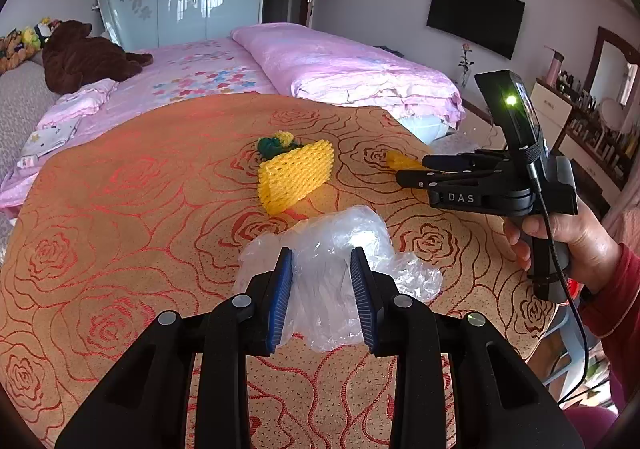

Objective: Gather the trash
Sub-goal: 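Grasp a yellow foam mesh sleeve with the right gripper while the left gripper holds the bubble wrap, then carry bubble wrap and yellow foam sleeve over the red basket and release both inside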

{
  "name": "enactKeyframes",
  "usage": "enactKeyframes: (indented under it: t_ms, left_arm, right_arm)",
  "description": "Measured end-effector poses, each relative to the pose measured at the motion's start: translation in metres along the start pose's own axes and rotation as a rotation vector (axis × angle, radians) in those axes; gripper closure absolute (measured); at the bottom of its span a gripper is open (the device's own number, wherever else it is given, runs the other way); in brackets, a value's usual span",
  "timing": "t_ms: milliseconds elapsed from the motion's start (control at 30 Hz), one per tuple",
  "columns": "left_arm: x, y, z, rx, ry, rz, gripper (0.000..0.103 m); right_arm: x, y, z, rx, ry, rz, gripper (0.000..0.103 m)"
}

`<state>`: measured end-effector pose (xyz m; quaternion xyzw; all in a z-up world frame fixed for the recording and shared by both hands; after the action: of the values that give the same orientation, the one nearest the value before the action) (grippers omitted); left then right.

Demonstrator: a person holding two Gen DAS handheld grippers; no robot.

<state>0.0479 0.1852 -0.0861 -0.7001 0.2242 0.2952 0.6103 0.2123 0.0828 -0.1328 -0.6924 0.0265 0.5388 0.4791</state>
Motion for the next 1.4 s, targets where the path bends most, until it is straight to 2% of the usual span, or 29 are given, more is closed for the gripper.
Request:
enactKeyframes:
  t_ms: [133,233,333,533,733,1000,1400]
  left_arm:
    - [0.0,0.0,0.002,-0.007,-0.007,-0.003,0.074]
    - [-0.001,0.0,0.004,-0.02,-0.014,-0.008,0.074]
    - [-0.003,-0.001,0.005,-0.029,-0.019,-0.014,0.074]
    - [-0.007,-0.003,0.004,-0.038,-0.021,-0.027,0.074]
    - [-0.012,-0.012,0.0,-0.035,-0.024,-0.05,0.074]
    - [-0.018,-0.035,-0.012,-0.017,-0.015,-0.096,0.074]
    - [-0.018,-0.058,-0.065,0.067,0.055,-0.136,0.074]
  right_arm:
    - [0.0,-0.002,0.002,-0.001,0.003,-0.004,0.074]
    - [-0.004,0.0,0.006,0.001,0.007,-0.011,0.082]
    - [-0.011,0.003,0.009,0.024,-0.003,-0.03,0.086]
    - [-0.041,0.007,0.017,0.073,-0.035,-0.102,0.087]
    - [-0.078,0.014,0.025,0.122,-0.033,-0.166,0.087]
    - [-0.125,0.025,0.018,0.198,0.004,-0.243,0.087]
    - [-0.187,0.044,-0.018,0.282,0.109,-0.322,0.087]
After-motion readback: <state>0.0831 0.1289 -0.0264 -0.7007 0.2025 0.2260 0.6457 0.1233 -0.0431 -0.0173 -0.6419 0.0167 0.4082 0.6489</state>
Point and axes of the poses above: each gripper's, at about its wrist camera, not at the fingertips, and x roughly the way its jaws point, z to its left, y to its underside, the point moved 6 cm from there along x, roughly the way its jaws point, and after that the axes turned 2 degrees about -y, right-handed, at the moved point
